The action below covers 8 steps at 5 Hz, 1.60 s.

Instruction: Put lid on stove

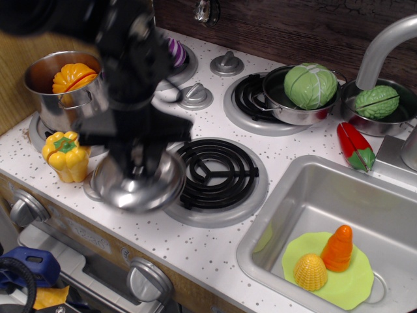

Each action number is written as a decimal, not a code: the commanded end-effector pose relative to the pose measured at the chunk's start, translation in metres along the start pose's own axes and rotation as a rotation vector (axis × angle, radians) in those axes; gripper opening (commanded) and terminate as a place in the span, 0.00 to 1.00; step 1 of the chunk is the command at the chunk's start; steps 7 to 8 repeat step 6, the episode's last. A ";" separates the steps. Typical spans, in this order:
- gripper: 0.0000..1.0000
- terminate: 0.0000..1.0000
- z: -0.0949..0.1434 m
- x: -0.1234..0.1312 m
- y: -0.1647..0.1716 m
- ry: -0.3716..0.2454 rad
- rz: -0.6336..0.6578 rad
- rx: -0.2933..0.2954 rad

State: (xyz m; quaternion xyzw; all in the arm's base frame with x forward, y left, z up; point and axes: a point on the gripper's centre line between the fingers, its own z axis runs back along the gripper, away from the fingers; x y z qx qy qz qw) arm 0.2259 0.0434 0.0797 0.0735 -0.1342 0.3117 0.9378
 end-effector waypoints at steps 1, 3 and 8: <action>0.00 0.00 -0.003 0.033 -0.037 -0.098 0.029 0.000; 0.00 0.00 -0.023 0.032 -0.067 -0.104 0.098 -0.081; 1.00 1.00 -0.031 0.027 -0.075 -0.146 0.115 -0.098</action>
